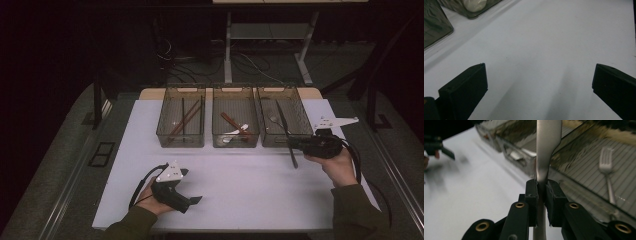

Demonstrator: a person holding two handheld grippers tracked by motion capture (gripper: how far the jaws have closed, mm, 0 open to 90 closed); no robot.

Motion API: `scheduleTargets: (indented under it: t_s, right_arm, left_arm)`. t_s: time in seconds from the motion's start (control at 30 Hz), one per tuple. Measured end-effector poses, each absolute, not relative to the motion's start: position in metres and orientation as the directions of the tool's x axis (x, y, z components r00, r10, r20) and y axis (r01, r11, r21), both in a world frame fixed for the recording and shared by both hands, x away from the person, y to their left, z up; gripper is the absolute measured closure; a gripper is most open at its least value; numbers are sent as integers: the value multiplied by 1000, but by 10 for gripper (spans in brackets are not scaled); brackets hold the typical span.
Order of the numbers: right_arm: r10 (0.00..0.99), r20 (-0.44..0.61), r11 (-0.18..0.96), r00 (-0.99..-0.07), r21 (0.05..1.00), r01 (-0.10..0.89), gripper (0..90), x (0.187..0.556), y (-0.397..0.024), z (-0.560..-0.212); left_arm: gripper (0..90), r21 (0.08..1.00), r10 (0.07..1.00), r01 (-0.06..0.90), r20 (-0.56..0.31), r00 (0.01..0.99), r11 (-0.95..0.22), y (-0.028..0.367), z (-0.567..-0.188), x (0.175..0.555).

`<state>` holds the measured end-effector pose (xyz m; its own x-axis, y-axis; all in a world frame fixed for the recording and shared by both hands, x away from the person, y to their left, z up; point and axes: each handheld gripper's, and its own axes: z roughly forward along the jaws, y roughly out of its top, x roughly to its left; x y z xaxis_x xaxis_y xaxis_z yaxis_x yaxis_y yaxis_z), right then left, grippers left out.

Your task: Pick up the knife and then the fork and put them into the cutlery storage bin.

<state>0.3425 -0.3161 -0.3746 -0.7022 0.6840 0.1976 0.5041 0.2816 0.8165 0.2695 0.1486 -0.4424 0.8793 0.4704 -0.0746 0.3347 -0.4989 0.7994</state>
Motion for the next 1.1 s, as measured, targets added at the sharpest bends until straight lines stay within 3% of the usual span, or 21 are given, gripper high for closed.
scheduleTargets:
  t_s: [0.57,1.1]
  right_arm:
    - [763,165,171,-625,881,441,807,357,-333,-343]
    - [844,124,123,-522,903,412,807,402,-338,-316]
  left_arm:
    - [0,798,473,339,-78,878,-498,148,-443,270]
    - [0,804,466,334,-81,881,-491,149,-443,270]
